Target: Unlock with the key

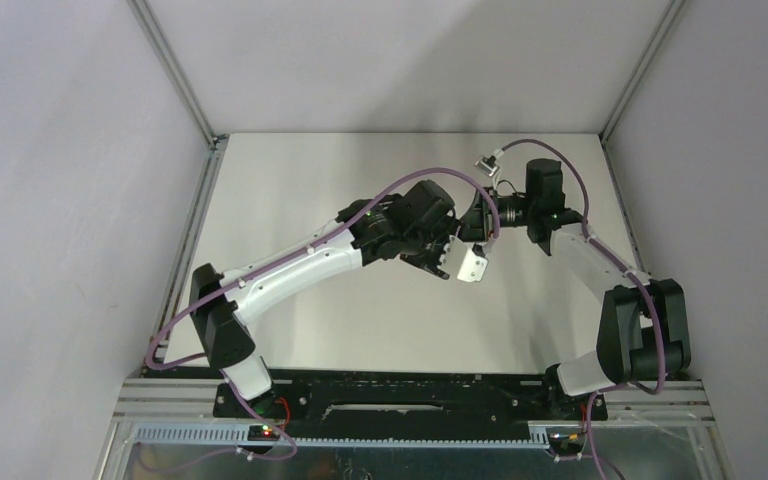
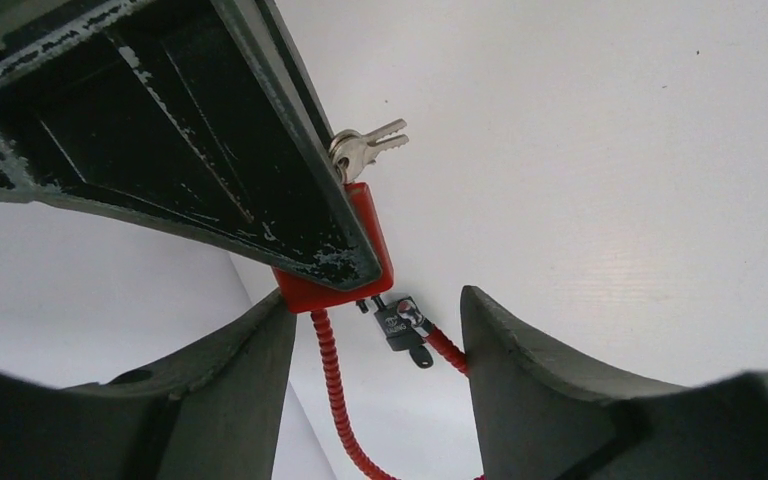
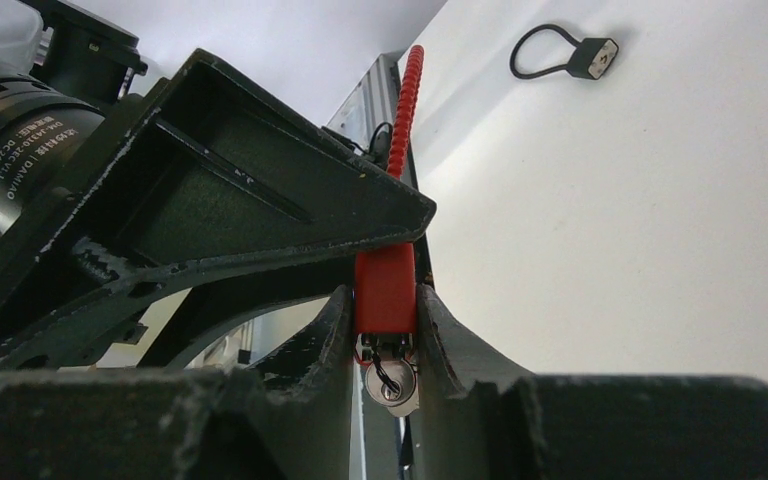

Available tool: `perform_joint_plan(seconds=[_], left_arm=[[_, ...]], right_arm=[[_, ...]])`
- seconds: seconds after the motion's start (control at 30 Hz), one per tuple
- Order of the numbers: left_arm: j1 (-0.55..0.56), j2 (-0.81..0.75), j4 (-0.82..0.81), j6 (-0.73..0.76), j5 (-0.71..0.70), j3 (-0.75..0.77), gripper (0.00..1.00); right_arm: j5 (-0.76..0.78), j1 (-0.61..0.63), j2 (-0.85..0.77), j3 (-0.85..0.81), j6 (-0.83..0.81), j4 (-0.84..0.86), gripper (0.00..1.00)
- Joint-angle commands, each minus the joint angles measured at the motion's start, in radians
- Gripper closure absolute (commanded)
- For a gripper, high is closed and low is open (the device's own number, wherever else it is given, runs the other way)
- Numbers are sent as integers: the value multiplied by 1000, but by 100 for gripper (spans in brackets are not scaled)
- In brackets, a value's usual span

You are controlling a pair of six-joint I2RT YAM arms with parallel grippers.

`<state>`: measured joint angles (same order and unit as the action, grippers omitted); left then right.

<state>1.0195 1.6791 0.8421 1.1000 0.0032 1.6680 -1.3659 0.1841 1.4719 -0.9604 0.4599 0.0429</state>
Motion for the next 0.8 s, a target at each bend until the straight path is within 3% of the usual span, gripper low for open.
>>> perform_joint_plan(seconds=[0.0,0.1,0.13,0.33,0.77], left_arm=[[-13,-42,58,-28,-40,-1,29],[-16,-63,93,-55,-61,2,3],[-18,-78,109,-66,-63,2,1],[-52,-163,193,-121,-80,-54,0],[-232,-409,196,-171,-92,-405,0]], right_arm=[[2,-21,-50,-47,-39,7,100],[9,-27,-48,-48,-55,2,100],[14,-31,-47,-48,-58,4,100],[181,-59,-7,-119,-207,-215,100],[421,-205,216,-135,-135,-157,100]])
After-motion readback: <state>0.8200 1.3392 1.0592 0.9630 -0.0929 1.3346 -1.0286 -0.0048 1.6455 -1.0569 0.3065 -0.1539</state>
